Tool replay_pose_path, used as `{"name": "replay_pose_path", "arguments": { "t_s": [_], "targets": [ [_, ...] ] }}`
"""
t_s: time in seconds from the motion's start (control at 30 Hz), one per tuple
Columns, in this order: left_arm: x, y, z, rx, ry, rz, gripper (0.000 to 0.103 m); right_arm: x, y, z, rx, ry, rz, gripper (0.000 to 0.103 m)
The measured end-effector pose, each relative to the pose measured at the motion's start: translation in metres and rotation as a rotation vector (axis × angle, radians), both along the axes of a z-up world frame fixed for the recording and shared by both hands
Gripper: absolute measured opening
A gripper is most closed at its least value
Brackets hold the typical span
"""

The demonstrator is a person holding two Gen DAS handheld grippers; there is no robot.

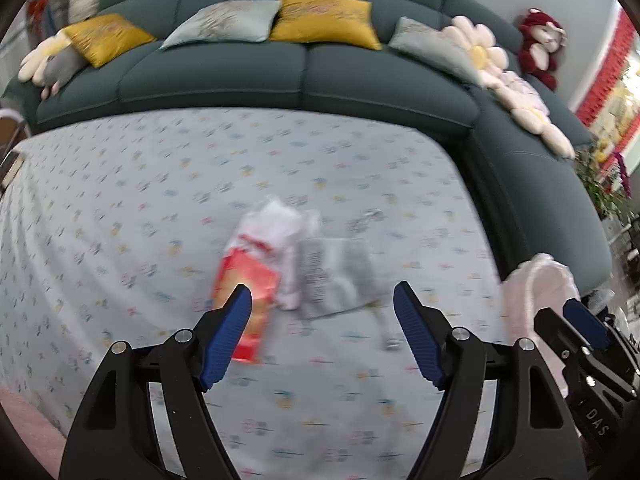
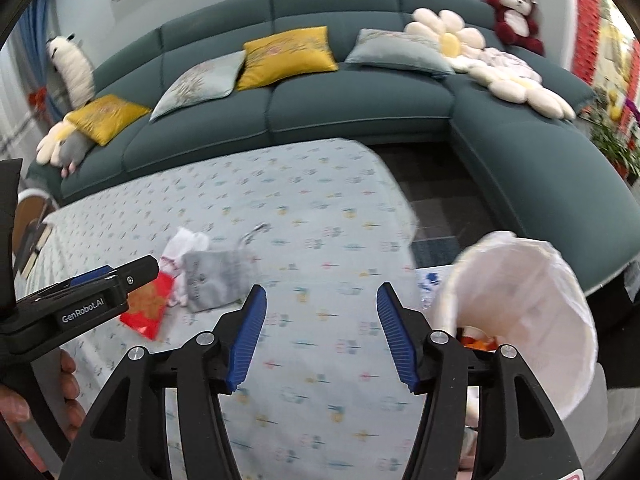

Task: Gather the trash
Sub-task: 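Move both open tools back over the table toward the red box and grey pouch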

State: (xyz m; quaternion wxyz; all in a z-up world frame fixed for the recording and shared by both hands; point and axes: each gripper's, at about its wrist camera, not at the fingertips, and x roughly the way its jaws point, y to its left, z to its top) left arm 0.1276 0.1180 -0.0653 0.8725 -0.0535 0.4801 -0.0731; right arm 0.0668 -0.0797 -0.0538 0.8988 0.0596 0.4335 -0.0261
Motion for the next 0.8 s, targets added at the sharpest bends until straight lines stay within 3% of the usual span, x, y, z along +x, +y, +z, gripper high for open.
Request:
{"name": "replay_pose_path", "arguments": {
  "t_s": [0.27,0.47,0.57,0.63,0.67,0.73,0.8],
  "targets": [
    [0.013,0.05,-0.035,-0.012,0.072,0.059,0.069,0.033,0.058,-0.032,-0.004,0.073,0.088,0.056],
    [0.022,0.061,-0.06,-0.035,0.125,0.028,0.056,0.058,0.087,-0.055,-0.006,0.12,0.125,0.056],
    [0.027,0.064,-0.072,-0.066,0.159,0.01,0.039,0.07,0.099,-0.067,-0.008,0.144,0.141,0.056],
    [0.03,0.067,-0.076,-0.091,0.17,0.001,0.019,0.078,0.106,-0.073,-0.01,0.157,0.151,0.056],
    [0.03,0.068,-0.077,-0.109,0.173,-0.01,0.018,0.081,0.108,-0.077,-0.012,0.163,0.156,0.056],
    [0.031,0.069,-0.076,-0.123,0.166,-0.021,0.005,0.086,0.113,-0.082,-0.016,0.172,0.165,0.056],
    [0.032,0.071,-0.075,-0.131,0.16,-0.015,0.004,0.093,0.118,-0.088,-0.015,0.182,0.17,0.056]
  ]
}}
